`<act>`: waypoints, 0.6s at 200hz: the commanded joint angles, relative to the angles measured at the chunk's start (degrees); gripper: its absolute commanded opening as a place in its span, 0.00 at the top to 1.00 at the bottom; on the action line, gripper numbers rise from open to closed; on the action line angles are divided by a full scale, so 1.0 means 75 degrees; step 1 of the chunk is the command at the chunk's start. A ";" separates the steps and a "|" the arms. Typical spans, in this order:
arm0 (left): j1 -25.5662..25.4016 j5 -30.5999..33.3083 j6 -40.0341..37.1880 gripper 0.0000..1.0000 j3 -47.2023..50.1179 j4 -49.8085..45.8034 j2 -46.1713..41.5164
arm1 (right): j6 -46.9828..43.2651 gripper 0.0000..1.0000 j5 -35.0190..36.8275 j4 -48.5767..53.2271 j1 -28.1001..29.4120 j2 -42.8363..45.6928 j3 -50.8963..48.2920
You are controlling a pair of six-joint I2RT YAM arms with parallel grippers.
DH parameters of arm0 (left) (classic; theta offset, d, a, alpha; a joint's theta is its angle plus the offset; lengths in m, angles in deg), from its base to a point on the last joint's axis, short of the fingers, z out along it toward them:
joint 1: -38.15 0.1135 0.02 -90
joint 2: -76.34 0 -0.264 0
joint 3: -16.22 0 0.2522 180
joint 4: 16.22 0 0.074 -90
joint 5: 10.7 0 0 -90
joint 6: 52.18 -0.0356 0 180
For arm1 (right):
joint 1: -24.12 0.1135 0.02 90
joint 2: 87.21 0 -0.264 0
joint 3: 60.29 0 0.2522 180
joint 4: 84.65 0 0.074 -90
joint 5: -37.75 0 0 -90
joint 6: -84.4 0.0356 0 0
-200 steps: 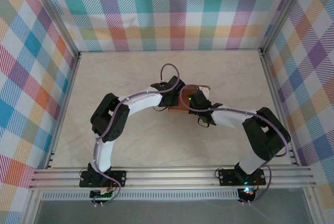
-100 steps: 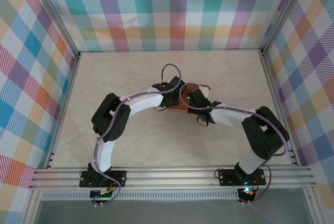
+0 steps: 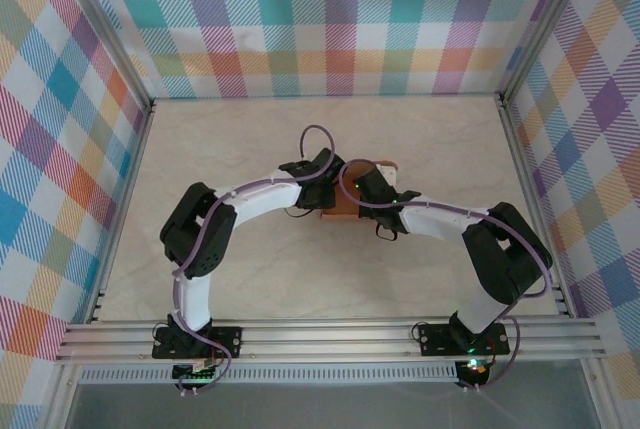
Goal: Fold the paper box
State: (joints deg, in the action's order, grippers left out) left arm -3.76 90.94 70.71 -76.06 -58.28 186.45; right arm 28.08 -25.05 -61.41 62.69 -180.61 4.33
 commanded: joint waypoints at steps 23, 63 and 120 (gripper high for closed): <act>0.0212 -0.1089 0.0165 0.37 0.0710 0.0426 -0.1201 | -0.0171 0.94 -0.0103 0.0352 0.0050 -0.0100 0.0324; 0.0303 -0.1526 0.0333 0.29 0.1458 0.0923 -0.1920 | -0.0313 0.86 -0.0042 0.0417 0.0035 -0.0115 0.0360; 0.0654 -0.1382 0.0190 0.19 0.2483 0.1126 -0.3244 | -0.0870 0.45 -0.0382 0.0364 0.0002 0.0430 0.0305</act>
State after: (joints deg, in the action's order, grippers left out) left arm -1.01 81.19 73.02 -59.14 -50.91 167.00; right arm 24.47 -26.01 -59.27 62.77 -180.74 5.81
